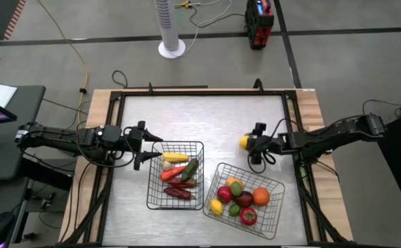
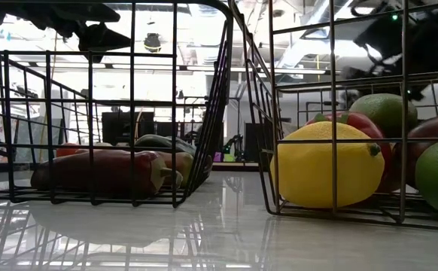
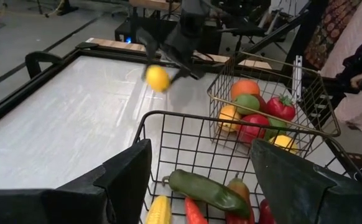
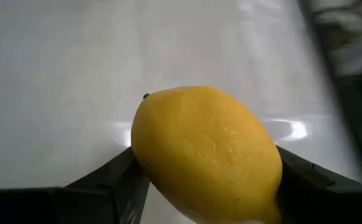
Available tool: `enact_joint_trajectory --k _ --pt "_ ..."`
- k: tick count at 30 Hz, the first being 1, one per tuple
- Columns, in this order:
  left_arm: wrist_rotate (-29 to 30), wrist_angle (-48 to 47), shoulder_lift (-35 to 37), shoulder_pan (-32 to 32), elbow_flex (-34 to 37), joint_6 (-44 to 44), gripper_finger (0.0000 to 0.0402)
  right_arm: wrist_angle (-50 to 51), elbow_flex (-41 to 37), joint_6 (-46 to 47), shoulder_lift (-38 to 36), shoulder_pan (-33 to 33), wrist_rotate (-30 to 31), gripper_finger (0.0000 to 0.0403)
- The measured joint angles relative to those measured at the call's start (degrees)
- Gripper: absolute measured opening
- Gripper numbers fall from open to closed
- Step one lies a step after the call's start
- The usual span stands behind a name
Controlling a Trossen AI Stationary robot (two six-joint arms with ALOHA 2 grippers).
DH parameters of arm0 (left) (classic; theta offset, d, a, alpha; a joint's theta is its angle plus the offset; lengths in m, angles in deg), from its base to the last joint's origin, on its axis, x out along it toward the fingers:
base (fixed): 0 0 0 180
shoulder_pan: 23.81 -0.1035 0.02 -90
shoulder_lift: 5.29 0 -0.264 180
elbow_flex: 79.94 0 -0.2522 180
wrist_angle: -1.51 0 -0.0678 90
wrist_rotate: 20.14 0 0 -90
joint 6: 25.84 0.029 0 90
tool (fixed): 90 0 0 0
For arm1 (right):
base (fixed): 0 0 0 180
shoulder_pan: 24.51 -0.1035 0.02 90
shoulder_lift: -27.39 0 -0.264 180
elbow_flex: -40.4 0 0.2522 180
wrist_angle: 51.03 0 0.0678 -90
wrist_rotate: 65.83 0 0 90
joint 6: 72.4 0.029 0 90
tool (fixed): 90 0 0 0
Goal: Sort produce into baskets
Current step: Put the lemon into the right wire basket
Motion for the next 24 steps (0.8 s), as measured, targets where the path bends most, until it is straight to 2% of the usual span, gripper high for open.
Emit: enact_joint_trajectory --k 6,8,11,13,14,18,20,22,24 --pt "1.01 -0.09 0.00 0.00 0.00 -0.22 0.0263 0.45 5.17 -5.15 -1.60 1.10 14.96 0.0286" --pt "1.44 -0.09 0.00 -0.02 0.00 0.07 0.0263 0.47 7.94 -6.97 -2.25 1.03 16.40 0.0286" --pt "1.54 -0.14 0.00 -0.02 0.00 0.13 0.0263 0.49 12.94 -6.81 -3.81 0.28 15.27 0.0286" --pt "1.53 -0.17 0.00 -0.02 0.00 0.13 0.0263 0.28 16.55 -4.77 -5.30 -0.39 9.77 0.0286" --pt "1.53 -0.17 0.00 0.00 0.00 0.07 0.0263 0.60 18.09 -3.40 -6.03 -0.68 4.84 0.0286" --pt "1.53 -0.22 0.00 -0.02 0.00 -0.22 0.0263 3.37 22.43 3.25 -7.84 -0.96 -24.97 0.0286" --pt "1.53 -0.24 0.00 -0.02 0.00 0.20 0.0263 3.61 22.69 7.77 -7.90 -1.01 -36.27 0.0286" --pt "1.53 -0.24 0.00 -0.02 0.00 0.86 0.0263 4.77 22.69 12.12 -7.36 -1.32 -40.22 0.0286" --pt "1.62 -0.26 0.02 -0.02 0.00 1.46 0.0263 6.71 22.69 15.52 -6.16 -2.17 -39.46 0.0291"
